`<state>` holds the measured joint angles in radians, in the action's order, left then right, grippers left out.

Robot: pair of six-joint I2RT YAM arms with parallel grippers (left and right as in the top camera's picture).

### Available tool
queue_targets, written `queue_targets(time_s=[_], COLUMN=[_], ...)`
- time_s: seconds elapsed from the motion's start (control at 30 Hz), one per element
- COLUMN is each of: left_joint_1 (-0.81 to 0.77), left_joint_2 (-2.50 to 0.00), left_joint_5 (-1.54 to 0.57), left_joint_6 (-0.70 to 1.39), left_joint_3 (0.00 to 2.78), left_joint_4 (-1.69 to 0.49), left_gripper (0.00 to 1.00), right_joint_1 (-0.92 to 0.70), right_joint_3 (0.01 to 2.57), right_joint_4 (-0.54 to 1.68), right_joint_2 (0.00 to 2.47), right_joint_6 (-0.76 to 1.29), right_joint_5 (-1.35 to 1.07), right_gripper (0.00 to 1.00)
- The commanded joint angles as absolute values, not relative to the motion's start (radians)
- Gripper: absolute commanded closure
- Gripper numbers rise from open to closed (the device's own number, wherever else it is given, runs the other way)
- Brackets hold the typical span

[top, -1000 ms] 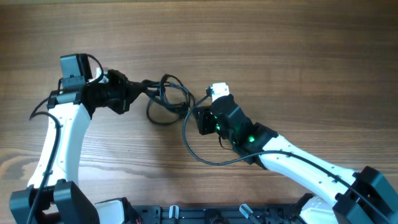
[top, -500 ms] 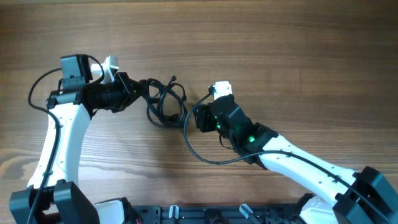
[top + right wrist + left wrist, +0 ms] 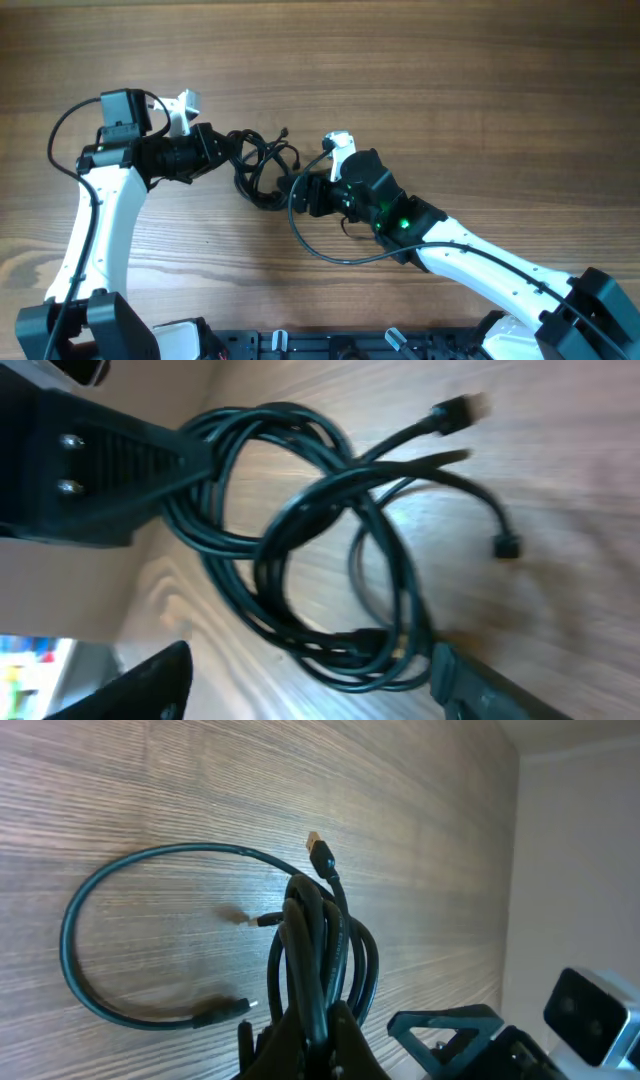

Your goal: Untangle cables

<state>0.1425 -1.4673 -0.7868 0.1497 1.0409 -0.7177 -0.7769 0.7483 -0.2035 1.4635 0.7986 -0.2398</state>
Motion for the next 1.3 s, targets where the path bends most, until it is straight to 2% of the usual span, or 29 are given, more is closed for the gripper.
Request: queue_targets(time_s=[0.0, 0.23, 0.27, 0.33, 0.43, 0.77, 0.93, 1.0, 1.03, 1.13, 1.27], left_joint_1=[0.097, -0.003, -0.015, -0.036, -0.055, -0.065, -0.129, -0.155, -0.163, -0.165, -0.165], left_joint_2=[-1.441, -1.441, -1.441, -1.441, -1.441, -1.441, -1.441, -1.441, -1.441, -1.441, -1.441], left_joint_5=[-0.826, -0.826, -0.825, -0.826, -0.826, -0.826, -0.826, -0.826, -0.826, -0.826, -0.826], left_joint_6=[0.073, 0.030, 0.030, 0.030, 0.030, -0.005, -0.039, -0.049, -0.049, -0.045, -0.045], left_joint_3=[1.052, 1.052, 1.052, 1.052, 1.052, 1.052, 1.052, 1.052, 1.052, 1.052, 1.052], left_joint_4=[-0.715, -0.698, -0.688, -0.664, -0.649, -0.655, -0.646, -0.641, -0.638, -0.633, -0.633], left_gripper=[0.96, 0.96, 0.96, 0.96, 0.96, 0.96, 0.96, 0.96, 0.96, 0.96, 0.96], right_joint_1=[-0.771, -0.771, -0.771, -0.771, -0.771, -0.771, -0.771, -0.771, -0.771, -0.771, -0.771], right_joint_3=[0.751, 0.751, 0.751, 0.751, 0.751, 0.751, 0.751, 0.751, 0.751, 0.751, 0.751], right_joint_4=[-0.210, -0.209, -0.209, -0.196, -0.130, -0.119, -0.117, -0.117, -0.115, -0.111, -0.111], right_joint_2=[1.442, 1.443, 1.443, 1.444, 1.444, 1.444, 1.454, 1.464, 1.470, 1.487, 1.492], right_joint_6=[0.918, 1.025, 1.025, 1.050, 1.158, 1.251, 1.287, 1.293, 1.293, 1.293, 1.293], right_joint_5=[-0.290, -0.285, -0.282, -0.262, -0.156, -0.038, -0.003, -0.002, 0.000, 0.000, 0.000], right_gripper=[0.20, 0.22, 0.25, 0.39, 0.40, 0.43, 0.43, 0.50, 0.58, 0.72, 0.81])
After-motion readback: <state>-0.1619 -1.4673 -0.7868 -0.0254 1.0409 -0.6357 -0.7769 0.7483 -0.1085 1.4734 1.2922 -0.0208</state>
